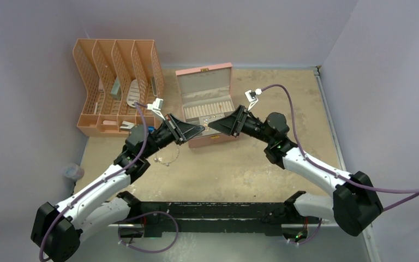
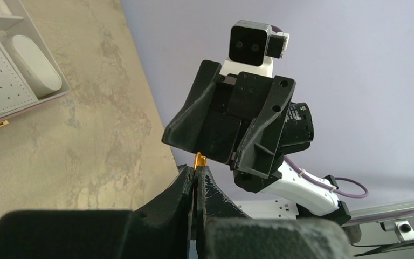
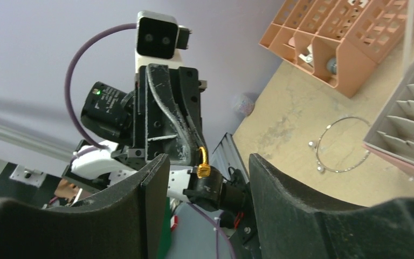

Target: Organize the mixed jewelry

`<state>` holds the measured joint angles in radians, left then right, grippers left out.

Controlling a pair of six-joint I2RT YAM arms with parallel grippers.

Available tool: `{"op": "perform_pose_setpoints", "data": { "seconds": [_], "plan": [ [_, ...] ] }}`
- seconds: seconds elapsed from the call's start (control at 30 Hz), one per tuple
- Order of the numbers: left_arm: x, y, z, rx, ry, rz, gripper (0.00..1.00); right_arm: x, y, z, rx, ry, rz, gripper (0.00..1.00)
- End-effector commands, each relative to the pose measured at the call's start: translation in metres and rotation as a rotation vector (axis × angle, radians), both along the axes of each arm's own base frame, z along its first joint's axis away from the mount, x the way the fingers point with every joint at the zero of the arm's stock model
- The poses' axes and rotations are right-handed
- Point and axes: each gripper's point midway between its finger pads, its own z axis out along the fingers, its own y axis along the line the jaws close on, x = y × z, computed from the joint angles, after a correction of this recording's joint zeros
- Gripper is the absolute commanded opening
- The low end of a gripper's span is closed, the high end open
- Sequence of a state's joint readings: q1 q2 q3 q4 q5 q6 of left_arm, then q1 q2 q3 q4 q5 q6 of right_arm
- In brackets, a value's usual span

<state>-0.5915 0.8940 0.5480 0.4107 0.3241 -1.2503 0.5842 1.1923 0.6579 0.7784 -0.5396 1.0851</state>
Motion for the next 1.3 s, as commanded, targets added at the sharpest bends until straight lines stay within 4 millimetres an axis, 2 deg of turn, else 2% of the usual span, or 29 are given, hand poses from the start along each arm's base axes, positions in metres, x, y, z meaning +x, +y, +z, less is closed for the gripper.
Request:
{"op": "perform_pose_setpoints", "data": {
  "seconds": [0.0, 0.47, 0.73, 1.0, 1.17, 1.23, 1.27],
  "plan": [
    [-0.005, -0.002, 0.031, -0.072, -0.076, -0.025, 0.00, -0.012, 0.005, 0.027, 0.076, -0.064, 0.067, 0.56],
    [-0.004, -0.003, 0.029, -0.067, -0.067, -0.027, 0.00, -0.016, 0.008, 0.027, 0.090, -0.043, 0.105, 0.32],
    [-0.003, -0.004, 0.028, -0.065, -0.064, -0.030, 0.00, -0.019, 0.008, 0.025, 0.087, -0.022, 0.114, 0.26],
    [-0.004, -0.004, 0.028, -0.065, -0.063, -0.031, 0.00, -0.011, 0.010, 0.018, 0.060, 0.000, 0.090, 0.07],
    [-0.003, -0.002, 0.026, -0.055, -0.063, -0.020, 0.01, -0.001, 0.009, 0.015, 0.029, -0.001, 0.043, 0.04],
    [-0.002, 0.001, 0.021, -0.037, -0.049, 0.001, 0.15, 0.004, 0.010, 0.013, 0.004, -0.001, 0.020, 0.04],
    [0.000, 0.003, 0.018, -0.021, -0.040, 0.020, 0.26, 0.008, 0.009, 0.010, -0.015, -0.001, 0.004, 0.04]
  ]
}}
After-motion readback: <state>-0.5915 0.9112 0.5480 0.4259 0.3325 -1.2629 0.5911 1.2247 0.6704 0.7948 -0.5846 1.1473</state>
